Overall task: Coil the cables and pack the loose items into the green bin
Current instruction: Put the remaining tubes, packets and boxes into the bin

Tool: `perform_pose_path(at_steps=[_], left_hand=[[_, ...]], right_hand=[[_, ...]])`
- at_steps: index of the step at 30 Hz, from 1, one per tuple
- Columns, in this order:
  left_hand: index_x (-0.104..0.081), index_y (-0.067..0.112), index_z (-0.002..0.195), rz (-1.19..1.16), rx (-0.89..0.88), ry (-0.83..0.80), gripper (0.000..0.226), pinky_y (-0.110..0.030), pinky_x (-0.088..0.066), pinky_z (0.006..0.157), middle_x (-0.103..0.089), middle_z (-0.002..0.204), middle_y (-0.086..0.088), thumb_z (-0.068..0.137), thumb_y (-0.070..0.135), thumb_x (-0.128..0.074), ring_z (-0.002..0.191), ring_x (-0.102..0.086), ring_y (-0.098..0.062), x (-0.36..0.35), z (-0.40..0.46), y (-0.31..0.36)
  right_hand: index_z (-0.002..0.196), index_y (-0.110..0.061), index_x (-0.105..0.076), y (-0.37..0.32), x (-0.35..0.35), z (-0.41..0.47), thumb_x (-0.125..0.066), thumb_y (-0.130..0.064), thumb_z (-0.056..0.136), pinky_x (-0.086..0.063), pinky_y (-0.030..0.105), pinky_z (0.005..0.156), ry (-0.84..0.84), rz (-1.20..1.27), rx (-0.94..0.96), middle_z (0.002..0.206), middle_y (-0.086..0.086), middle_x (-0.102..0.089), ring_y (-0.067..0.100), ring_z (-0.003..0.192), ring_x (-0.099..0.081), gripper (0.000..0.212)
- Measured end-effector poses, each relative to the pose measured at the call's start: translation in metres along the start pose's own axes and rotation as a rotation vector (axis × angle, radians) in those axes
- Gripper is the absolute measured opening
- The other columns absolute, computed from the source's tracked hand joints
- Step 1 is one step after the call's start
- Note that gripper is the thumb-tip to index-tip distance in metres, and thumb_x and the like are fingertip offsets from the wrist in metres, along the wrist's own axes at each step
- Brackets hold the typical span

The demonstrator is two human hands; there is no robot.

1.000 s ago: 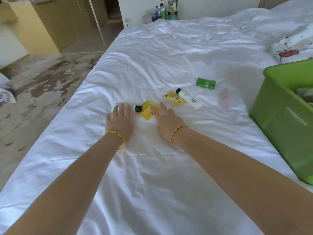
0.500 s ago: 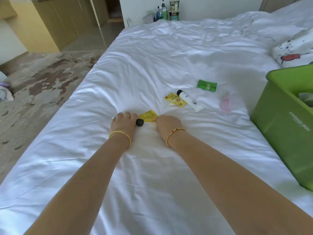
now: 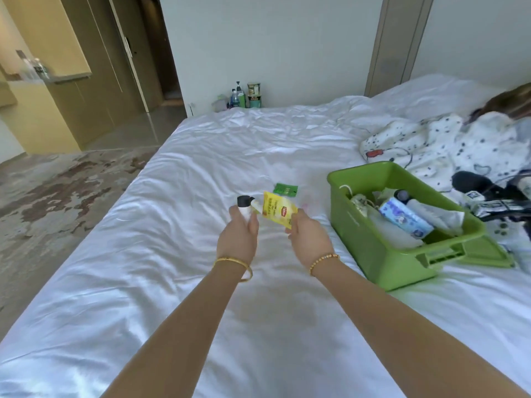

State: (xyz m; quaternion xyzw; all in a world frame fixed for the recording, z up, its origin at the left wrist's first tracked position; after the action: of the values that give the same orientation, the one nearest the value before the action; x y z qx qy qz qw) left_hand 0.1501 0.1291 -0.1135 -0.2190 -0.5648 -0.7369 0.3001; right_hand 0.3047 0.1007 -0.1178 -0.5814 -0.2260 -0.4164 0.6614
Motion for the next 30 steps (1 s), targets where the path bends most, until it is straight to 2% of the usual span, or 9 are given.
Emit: perform_pose_path(at_steps=[3, 7, 10, 13, 15, 18, 20, 24, 30], left_hand=[[-0.032, 0.010, 0.103, -0.360, 0.114, -0.065, 0.025, -0.047, -0.054, 0.068, -0.057, 0.086, -0.022, 0.098, 0.034, -0.037, 0.076, -0.062, -0.041, -0.024, -0.011, 0.054], [-0.027, 0.014, 0.116, -0.670, 0.364, -0.354, 0.025, -0.024, -0.038, 0.045, -0.047, 0.086, -0.009, 0.096, 0.028, -0.030, 0.055, -0.041, -0.024, -0.090, -0.035, 0.110], [-0.018, 0.017, 0.140, -0.733, 0.330, -0.374, 0.053, -0.039, -0.053, 0.063, -0.048, 0.122, -0.020, 0.091, 0.011, -0.037, 0.088, -0.054, -0.035, -0.114, -0.040, 0.155], [-0.004, 0.017, 0.149, -0.533, 0.071, -0.367, 0.069, -0.038, -0.035, 0.108, -0.023, 0.150, -0.018, 0.092, 0.007, -0.042, 0.133, -0.036, -0.032, -0.120, -0.036, 0.194], [-0.012, 0.017, 0.149, -0.183, -0.161, -0.407, 0.061, -0.035, -0.017, 0.115, -0.006, 0.157, -0.011, 0.095, 0.014, -0.040, 0.144, -0.012, -0.027, -0.131, -0.036, 0.206], [-0.047, 0.021, 0.133, 0.418, -0.380, -0.525, 0.039, -0.049, -0.013, 0.116, -0.020, 0.154, -0.005, 0.097, 0.026, -0.033, 0.143, -0.009, -0.032, -0.161, -0.048, 0.193], [-0.056, 0.019, 0.124, 0.533, -0.371, -0.567, 0.039, -0.051, -0.009, 0.117, -0.028, 0.151, -0.003, 0.097, 0.030, -0.029, 0.142, -0.011, -0.031, -0.169, -0.056, 0.180], [-0.069, 0.004, 0.094, 0.272, -0.411, -0.307, 0.034, -0.040, -0.032, 0.104, -0.059, 0.113, -0.017, 0.093, 0.019, -0.038, 0.115, -0.047, -0.034, -0.140, -0.052, 0.191], [-0.059, -0.003, 0.094, 0.071, -0.324, -0.024, 0.020, -0.042, -0.042, 0.082, -0.055, 0.103, -0.020, 0.090, 0.010, -0.045, 0.099, -0.049, -0.035, -0.087, -0.037, 0.166]], right_hand=[[0.104, 0.000, -0.046, 0.017, 0.074, -0.010, -0.033, -0.016, 0.098, -0.048, 0.042, 0.068, 0.235, 0.056, -0.019, 0.092, 0.025, -0.067, 0.041, 0.084, -0.062, 0.022], [0.087, -0.006, -0.041, 0.061, 0.146, -0.028, -0.031, -0.017, 0.099, -0.033, 0.034, 0.057, 0.413, 0.080, -0.113, 0.069, 0.019, -0.056, 0.038, 0.069, -0.054, 0.019], [0.085, -0.008, -0.037, 0.096, 0.174, -0.035, -0.035, -0.010, 0.095, -0.031, 0.030, 0.054, 0.423, 0.074, -0.167, 0.058, 0.005, -0.043, 0.030, 0.064, -0.049, 0.011], [0.123, -0.002, -0.040, 0.120, 0.168, -0.032, -0.044, -0.007, 0.089, -0.043, 0.037, 0.074, 0.160, -0.128, -0.235, 0.106, 0.019, -0.058, 0.036, 0.104, -0.053, 0.035], [0.145, -0.003, -0.014, 0.135, 0.160, -0.032, -0.048, -0.007, 0.087, -0.039, 0.042, 0.099, 0.011, -0.259, -0.286, 0.135, 0.019, -0.044, 0.035, 0.127, -0.040, 0.067], [0.143, -0.009, -0.023, 0.144, 0.158, -0.032, -0.045, -0.001, 0.084, -0.039, 0.042, 0.102, -0.004, -0.301, -0.238, 0.137, 0.014, -0.045, 0.031, 0.127, -0.041, 0.063], [0.142, -0.010, -0.028, 0.146, 0.159, -0.033, -0.043, 0.002, 0.084, -0.037, 0.042, 0.105, 0.011, -0.290, -0.206, 0.139, 0.011, -0.043, 0.029, 0.129, -0.039, 0.061], [0.141, -0.012, -0.033, 0.141, 0.159, -0.031, -0.041, 0.004, 0.083, -0.030, 0.042, 0.110, 0.046, -0.259, -0.149, 0.145, 0.008, -0.039, 0.029, 0.132, -0.034, 0.061], [0.123, -0.009, -0.056, 0.084, 0.156, -0.029, -0.042, 0.009, 0.078, -0.035, 0.038, 0.097, 0.239, -0.228, 0.097, 0.126, 0.010, -0.055, 0.031, 0.116, -0.043, 0.050]])
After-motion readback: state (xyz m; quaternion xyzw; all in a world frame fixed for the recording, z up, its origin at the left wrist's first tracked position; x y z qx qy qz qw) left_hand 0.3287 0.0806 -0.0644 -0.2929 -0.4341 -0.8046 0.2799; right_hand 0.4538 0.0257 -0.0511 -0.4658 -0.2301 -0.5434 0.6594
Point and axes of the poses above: each hand's wrist, its own z-axis towards the middle knuckle, its own x-axis out of the back of the hand, y = z × x, the point moved 9 cm from there along z, towards the middle knuckle
